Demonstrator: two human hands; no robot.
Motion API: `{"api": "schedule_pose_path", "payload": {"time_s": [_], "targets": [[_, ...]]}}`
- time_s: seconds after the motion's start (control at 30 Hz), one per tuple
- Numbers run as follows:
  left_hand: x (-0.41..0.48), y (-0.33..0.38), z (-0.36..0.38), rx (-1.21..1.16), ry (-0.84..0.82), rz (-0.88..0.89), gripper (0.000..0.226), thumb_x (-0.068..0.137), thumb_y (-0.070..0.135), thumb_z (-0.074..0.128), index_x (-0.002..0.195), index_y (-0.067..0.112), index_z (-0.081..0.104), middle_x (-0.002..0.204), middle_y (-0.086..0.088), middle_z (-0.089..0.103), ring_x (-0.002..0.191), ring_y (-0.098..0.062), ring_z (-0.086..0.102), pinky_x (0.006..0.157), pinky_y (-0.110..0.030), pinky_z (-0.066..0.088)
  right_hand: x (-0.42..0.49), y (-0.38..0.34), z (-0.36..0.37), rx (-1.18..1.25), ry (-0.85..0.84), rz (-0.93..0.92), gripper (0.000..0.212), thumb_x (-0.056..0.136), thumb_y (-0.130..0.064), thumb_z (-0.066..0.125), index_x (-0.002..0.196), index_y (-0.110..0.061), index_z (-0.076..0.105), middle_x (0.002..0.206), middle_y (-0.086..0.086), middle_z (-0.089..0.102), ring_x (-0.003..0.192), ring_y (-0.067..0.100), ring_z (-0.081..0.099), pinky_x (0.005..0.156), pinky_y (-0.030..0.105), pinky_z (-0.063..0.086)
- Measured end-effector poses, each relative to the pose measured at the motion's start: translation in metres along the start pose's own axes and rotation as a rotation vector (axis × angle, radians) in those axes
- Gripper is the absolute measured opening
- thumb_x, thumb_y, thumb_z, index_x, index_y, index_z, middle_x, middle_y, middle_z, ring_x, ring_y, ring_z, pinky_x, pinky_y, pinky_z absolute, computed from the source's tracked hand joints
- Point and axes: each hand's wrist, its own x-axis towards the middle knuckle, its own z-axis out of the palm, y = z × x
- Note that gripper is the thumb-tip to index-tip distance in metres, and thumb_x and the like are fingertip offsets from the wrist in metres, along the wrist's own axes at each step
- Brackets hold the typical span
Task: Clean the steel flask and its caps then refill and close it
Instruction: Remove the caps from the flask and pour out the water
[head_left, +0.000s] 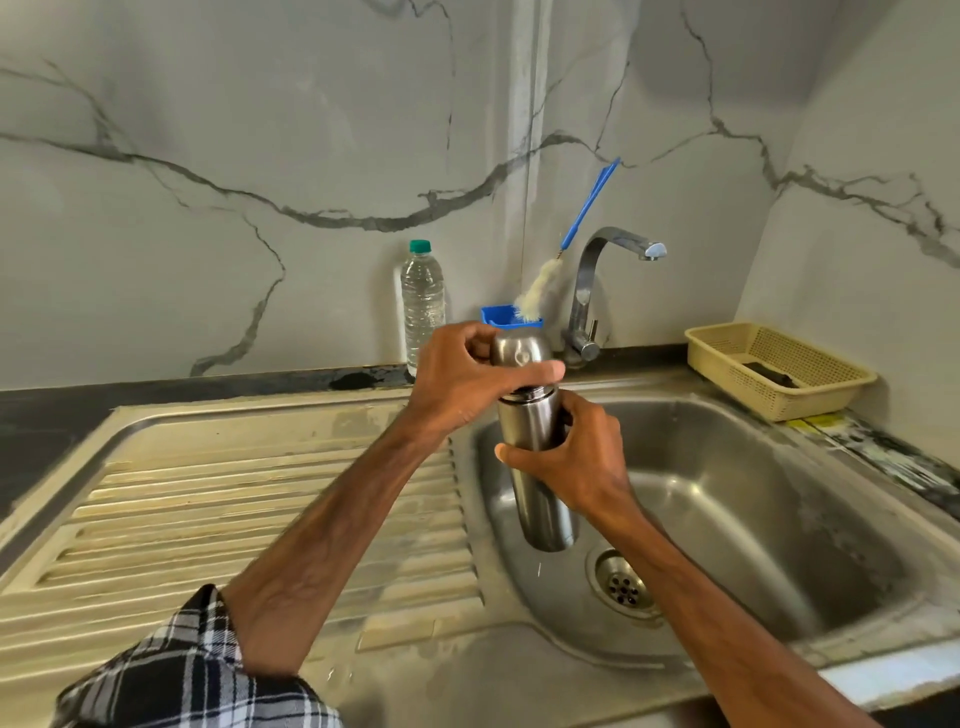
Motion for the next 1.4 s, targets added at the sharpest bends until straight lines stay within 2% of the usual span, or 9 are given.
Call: {"api": "schedule_pose_path", "payload": {"time_s": [0.13, 0.3, 0.4, 0.53, 0.6, 0.7, 0.93, 1.17, 1.4], "targets": [[0.006, 0.011, -0.015, 0.011, 0.202, -0.035, 0.058, 0.054, 0.063, 0.092, 0.088, 0.023, 0.067, 0.079, 0.009, 0.072, 0.073, -0.005, 0.070, 0.065, -0.021, 0.057, -0.004, -0.005, 0.004, -0.001, -0.013, 0.014, 0.053, 0.053, -0.044, 0.093, 0.094, -0.030, 0.063, 0.084, -0.012, 0.069, 0.076, 0.005, 0.067, 0.073, 0.033, 0.061], [0.001, -0.009, -0.056, 0.078, 0.135, -0.096, 0.064, 0.053, 0.063, 0.092, 0.097, 0.022, 0.072, 0.084, 0.008, 0.075, 0.078, -0.005, 0.071, 0.069, -0.022, 0.058, -0.005, -0.024, 0.013, -0.024, 0.033, 0.047, 0.053, 0.059, -0.035, 0.095, 0.100, -0.026, 0.062, 0.087, -0.011, 0.065, 0.072, -0.001, 0.059, 0.061, 0.011, 0.043], [-0.006, -0.034, -0.088, 0.178, 0.123, -0.108, 0.064, 0.055, 0.058, 0.093, 0.100, 0.016, 0.075, 0.087, 0.005, 0.075, 0.083, -0.007, 0.071, 0.075, -0.026, 0.059, -0.004, -0.034, 0.027, -0.054, 0.045, 0.075, 0.055, 0.060, -0.033, 0.095, 0.103, -0.020, 0.065, 0.089, -0.008, 0.064, 0.075, 0.008, 0.060, 0.056, 0.010, 0.034], [-0.005, -0.068, -0.126, 0.296, 0.156, -0.088, 0.043, 0.061, 0.050, 0.093, 0.075, 0.016, 0.070, 0.072, 0.005, 0.068, 0.069, -0.009, 0.062, 0.059, -0.019, 0.044, -0.003, -0.040, 0.043, -0.089, 0.071, 0.081, 0.056, 0.060, -0.032, 0.093, 0.106, -0.017, 0.065, 0.094, -0.002, 0.067, 0.078, 0.011, 0.059, 0.058, 0.014, 0.037], [0.001, -0.086, -0.134, 0.332, 0.165, -0.090, 0.044, 0.061, 0.044, 0.095, 0.087, 0.016, 0.074, 0.083, 0.005, 0.071, 0.079, -0.014, 0.067, 0.068, -0.021, 0.052, -0.002, -0.041, 0.046, -0.106, 0.082, 0.085, 0.058, 0.062, -0.031, 0.094, 0.110, -0.015, 0.065, 0.099, 0.001, 0.069, 0.081, 0.011, 0.059, 0.068, 0.020, 0.043], [0.011, -0.106, -0.136, 0.374, 0.150, -0.106, 0.073, 0.059, 0.039, 0.097, 0.122, 0.013, 0.069, 0.120, -0.001, 0.071, 0.107, -0.021, 0.068, 0.094, -0.036, 0.057, -0.002, -0.040, 0.050, -0.115, 0.103, 0.087, 0.063, 0.062, -0.031, 0.094, 0.114, -0.014, 0.064, 0.107, 0.005, 0.070, 0.085, 0.012, 0.059, 0.074, 0.025, 0.046], [0.028, -0.134, -0.121, 0.514, -0.015, -0.125, 0.071, 0.059, 0.024, 0.098, 0.122, 0.010, 0.070, 0.121, -0.006, 0.070, 0.111, -0.025, 0.065, 0.084, -0.029, 0.051, -0.002, -0.036, 0.054, -0.134, 0.096, 0.057, 0.065, 0.062, -0.032, 0.094, 0.116, -0.013, 0.062, 0.106, 0.004, 0.070, 0.085, 0.014, 0.061, 0.075, 0.026, 0.049], [0.035, -0.146, -0.121, 0.564, -0.017, -0.145, 0.066, 0.068, 0.008, 0.090, 0.129, 0.009, 0.063, 0.135, -0.009, 0.062, 0.125, -0.029, 0.055, 0.091, -0.030, 0.046, -0.002, -0.030, 0.053, -0.124, 0.063, 0.045, 0.068, 0.064, -0.030, 0.093, 0.121, -0.013, 0.060, 0.112, 0.006, 0.070, 0.089, 0.012, 0.058, 0.080, 0.026, 0.049], [0.034, -0.148, -0.122, 0.605, -0.046, -0.147, 0.071, 0.070, 0.010, 0.088, 0.135, 0.011, 0.058, 0.137, -0.009, 0.061, 0.130, -0.032, 0.052, 0.101, -0.037, 0.046, 0.001, -0.027, 0.053, -0.123, 0.031, 0.025, 0.070, 0.063, -0.031, 0.094, 0.122, -0.014, 0.060, 0.112, 0.005, 0.070, 0.088, 0.012, 0.058, 0.080, 0.025, 0.048]]}}
